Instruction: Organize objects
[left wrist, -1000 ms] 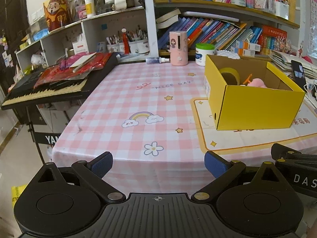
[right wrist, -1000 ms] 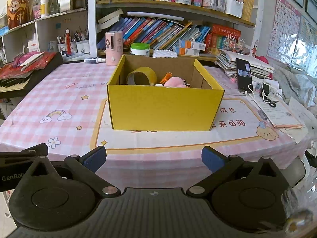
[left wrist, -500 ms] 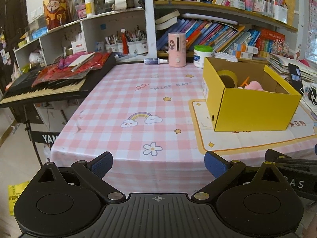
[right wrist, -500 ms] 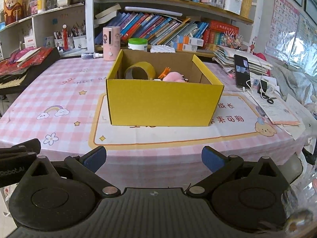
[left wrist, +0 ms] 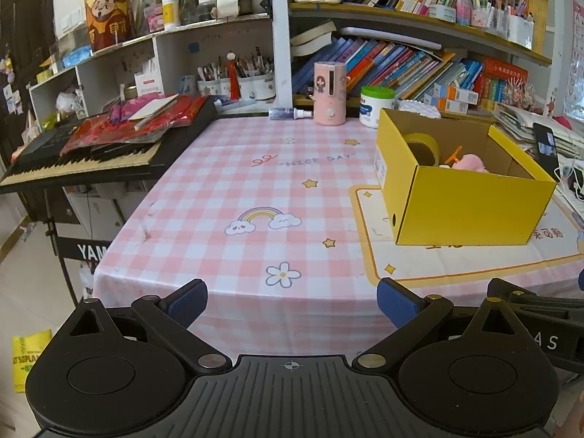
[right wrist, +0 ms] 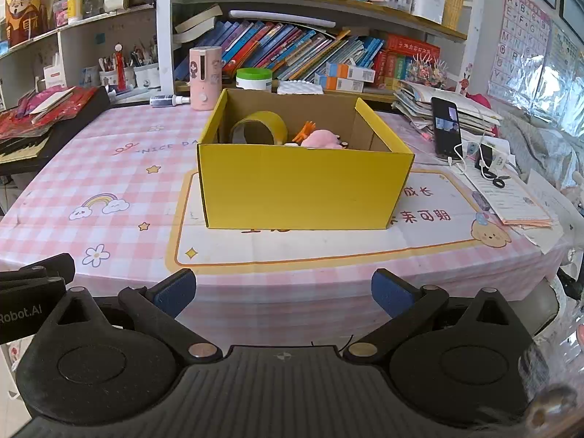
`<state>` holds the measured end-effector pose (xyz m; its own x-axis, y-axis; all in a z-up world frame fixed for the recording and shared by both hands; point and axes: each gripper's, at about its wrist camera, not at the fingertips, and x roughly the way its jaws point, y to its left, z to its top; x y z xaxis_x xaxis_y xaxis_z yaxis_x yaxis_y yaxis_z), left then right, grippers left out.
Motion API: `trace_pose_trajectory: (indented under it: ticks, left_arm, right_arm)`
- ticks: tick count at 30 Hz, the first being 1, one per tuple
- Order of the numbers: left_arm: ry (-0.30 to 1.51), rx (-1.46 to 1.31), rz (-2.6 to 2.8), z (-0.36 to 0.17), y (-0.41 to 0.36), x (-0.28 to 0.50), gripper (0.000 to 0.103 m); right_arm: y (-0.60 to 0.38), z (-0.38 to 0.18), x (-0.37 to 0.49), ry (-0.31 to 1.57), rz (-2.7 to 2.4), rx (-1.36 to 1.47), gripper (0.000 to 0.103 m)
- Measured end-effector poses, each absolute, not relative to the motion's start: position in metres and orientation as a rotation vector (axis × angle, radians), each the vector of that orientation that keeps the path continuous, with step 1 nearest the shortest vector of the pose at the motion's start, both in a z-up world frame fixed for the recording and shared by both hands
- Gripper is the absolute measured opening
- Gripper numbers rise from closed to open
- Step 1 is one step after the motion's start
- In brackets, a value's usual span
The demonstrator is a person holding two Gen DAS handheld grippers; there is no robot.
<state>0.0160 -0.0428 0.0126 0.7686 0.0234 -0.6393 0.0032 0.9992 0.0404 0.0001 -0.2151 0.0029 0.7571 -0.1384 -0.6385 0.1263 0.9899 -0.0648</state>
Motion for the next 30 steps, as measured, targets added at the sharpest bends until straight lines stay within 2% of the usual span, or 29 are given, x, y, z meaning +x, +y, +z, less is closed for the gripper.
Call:
trace_pose_trajectory:
  ticks: [30]
  left_arm:
    - [0.690,0.038,0.010,0.0148,-0.0434,0.0108,0.102]
  right_arm:
    - [-0.2184,0.0048,-0.0055,0.697,-0.153,-0.019,0.103]
